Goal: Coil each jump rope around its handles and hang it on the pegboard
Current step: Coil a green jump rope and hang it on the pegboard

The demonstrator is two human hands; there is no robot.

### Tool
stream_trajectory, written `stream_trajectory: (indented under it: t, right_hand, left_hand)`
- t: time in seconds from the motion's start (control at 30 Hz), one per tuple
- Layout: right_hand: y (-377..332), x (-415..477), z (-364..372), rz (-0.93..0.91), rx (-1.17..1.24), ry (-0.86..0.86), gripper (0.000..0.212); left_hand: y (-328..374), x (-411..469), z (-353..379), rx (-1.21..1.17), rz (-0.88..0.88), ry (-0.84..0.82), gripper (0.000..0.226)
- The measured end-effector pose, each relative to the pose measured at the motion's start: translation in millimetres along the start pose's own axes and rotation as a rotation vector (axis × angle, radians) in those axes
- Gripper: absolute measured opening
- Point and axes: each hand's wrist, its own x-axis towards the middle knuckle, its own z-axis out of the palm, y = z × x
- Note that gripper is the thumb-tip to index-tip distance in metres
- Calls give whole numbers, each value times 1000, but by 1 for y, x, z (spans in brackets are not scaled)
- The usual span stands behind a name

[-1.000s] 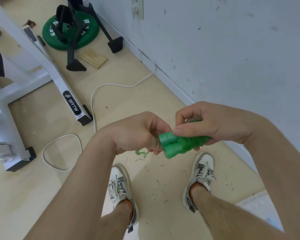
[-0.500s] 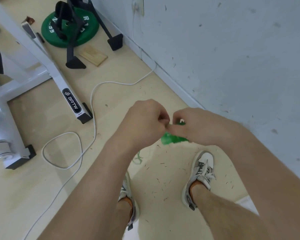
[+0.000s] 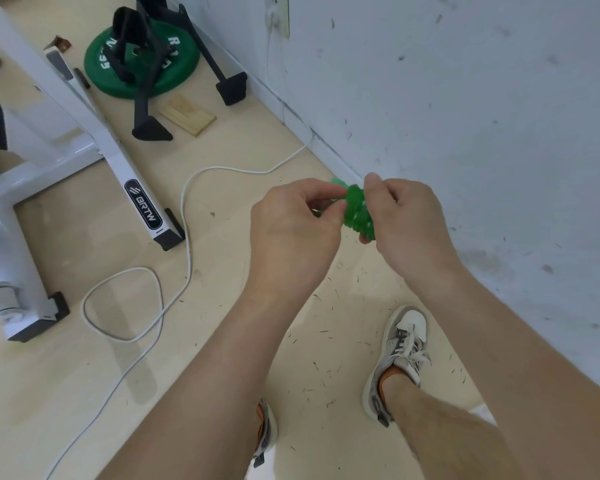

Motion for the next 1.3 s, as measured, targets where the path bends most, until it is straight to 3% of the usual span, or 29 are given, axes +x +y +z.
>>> stream_trajectory:
  t: [0.1,0.2,0.3,0.4,0.5,0.57,0.63,0.77,0.9,1.07,1.17,1.3]
  right_hand:
    - [-4,3,-7,112,227,39,47]
    - [-8,3,-16,245,553,-65,40]
    - [-7,5,-19,276,715,-230,37]
    - [-4,9,-28,233,779,-446,41]
    - [-8,7,-46,99,533,-762,36]
    - [-12,2,-53,31,152,-922,34]
    - [-11,0,-52,59,-89,-968,36]
    - [-8,2,-43,64,-303,-873,41]
    - [-4,4,-33,8,-483,-700,41]
    - [6,7,-24,-68,-635,-395,41]
    - [10,8,-16,-32,-421,-248,44]
    - [3,7,-10,172,166,-73,43]
  left_hand:
    - [2,-1,0,-162,-61,3,9]
    - [3,1,-4,-450,-233,-101,8]
    - [-1,5,-12,-653,-371,-341,11]
    - [-9,11,-24,-643,-355,-643,7]
    - [-13,13,-34,-420,-303,-831,15]
    - [-13,13,-35,-208,-283,-817,16]
    - [-12,12,-31,26,-242,-750,12]
    - [-12,6,-16,246,-144,-599,12]
    - [-12,0,-6,493,102,-378,17]
    - [-7,0,-4,430,166,-194,14]
    - [-4,-4,2,218,93,-109,14]
    - [4,-10,11,-192,-102,-78,10]
